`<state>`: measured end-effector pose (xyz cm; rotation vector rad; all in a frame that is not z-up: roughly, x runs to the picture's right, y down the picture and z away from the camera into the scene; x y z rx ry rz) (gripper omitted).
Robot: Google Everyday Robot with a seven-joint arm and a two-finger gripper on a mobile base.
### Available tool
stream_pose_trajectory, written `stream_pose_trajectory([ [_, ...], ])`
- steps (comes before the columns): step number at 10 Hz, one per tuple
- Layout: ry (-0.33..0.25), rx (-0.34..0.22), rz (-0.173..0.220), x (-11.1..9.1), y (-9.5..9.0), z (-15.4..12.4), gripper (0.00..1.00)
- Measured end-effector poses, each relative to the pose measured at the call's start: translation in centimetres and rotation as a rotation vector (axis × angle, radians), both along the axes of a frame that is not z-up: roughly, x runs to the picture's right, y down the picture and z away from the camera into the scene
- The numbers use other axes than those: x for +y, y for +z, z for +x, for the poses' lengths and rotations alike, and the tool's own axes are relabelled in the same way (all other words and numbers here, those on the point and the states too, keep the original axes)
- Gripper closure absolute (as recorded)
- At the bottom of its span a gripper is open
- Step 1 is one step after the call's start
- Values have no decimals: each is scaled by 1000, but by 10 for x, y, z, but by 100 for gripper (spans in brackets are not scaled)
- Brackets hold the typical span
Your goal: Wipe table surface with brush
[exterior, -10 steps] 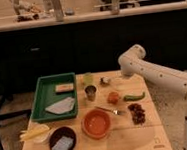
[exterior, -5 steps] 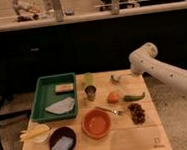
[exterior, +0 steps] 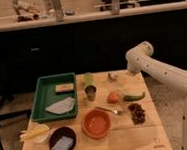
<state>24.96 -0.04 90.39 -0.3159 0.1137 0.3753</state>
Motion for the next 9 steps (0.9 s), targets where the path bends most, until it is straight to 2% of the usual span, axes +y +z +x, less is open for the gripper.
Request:
stream_pose_trajectory([
  [2, -5, -33, -13, 11, -14, -9, 100],
  [4, -3, -45, -17, 20, -34, 2, 100],
  [7, 17, -17, -11, 22, -49, 36, 100],
  [9, 39, 14, -9, 19, -46, 56, 100],
])
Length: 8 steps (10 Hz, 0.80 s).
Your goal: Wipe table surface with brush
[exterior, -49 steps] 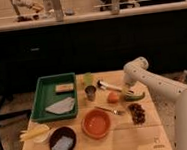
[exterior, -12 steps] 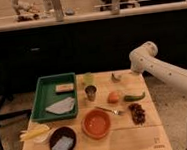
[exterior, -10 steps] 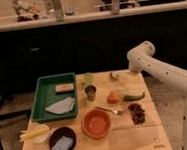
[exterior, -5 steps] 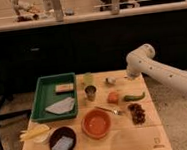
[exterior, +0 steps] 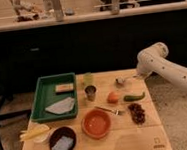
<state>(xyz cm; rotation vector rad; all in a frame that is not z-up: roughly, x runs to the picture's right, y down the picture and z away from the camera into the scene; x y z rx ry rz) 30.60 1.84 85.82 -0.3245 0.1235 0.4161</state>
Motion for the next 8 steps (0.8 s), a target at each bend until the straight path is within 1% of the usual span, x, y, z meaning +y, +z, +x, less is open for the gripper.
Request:
stream_pose_trajectory([
  [1, 2, 12, 0, -2, 6, 4, 100],
  [2, 6, 10, -3, -5, 13, -1, 100],
  [3, 4, 6, -9, -7, 24, -9, 100],
  [5, -12, -19, -23, -5, 32, -28, 100],
  [6, -19, -39, -31, -2, 32, -37, 100],
  [7, -34, -82, -42, 4, 26, -52, 100],
  [8, -47, -98, -47, 9, 18, -53, 100],
])
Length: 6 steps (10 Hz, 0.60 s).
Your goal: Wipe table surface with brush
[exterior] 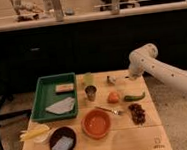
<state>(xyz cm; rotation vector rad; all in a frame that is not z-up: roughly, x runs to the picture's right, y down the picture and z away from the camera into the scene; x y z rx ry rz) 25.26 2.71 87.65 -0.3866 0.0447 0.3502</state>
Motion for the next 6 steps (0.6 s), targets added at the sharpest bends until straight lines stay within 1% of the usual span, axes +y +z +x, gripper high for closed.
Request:
stream_pose_trajectory([
  [3, -14, -23, -7, 13, -22, 7, 100],
  [4, -10, -21, -6, 13, -25, 11, 100],
  [6, 4, 6, 1, 9, -25, 28, 100],
])
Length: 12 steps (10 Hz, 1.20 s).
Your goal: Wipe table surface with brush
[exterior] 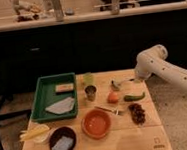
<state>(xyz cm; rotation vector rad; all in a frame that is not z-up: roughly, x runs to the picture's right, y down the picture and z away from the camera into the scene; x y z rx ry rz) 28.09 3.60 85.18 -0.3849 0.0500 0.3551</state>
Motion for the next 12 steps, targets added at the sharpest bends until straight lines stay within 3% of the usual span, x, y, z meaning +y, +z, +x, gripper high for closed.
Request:
stream_pose_trajectory([
  [6, 24, 82, -15, -13, 41, 15, 100],
  [9, -5, 48, -33, -9, 51, -15, 100],
  [12, -52, -24, -43, -3, 38, -43, 100],
])
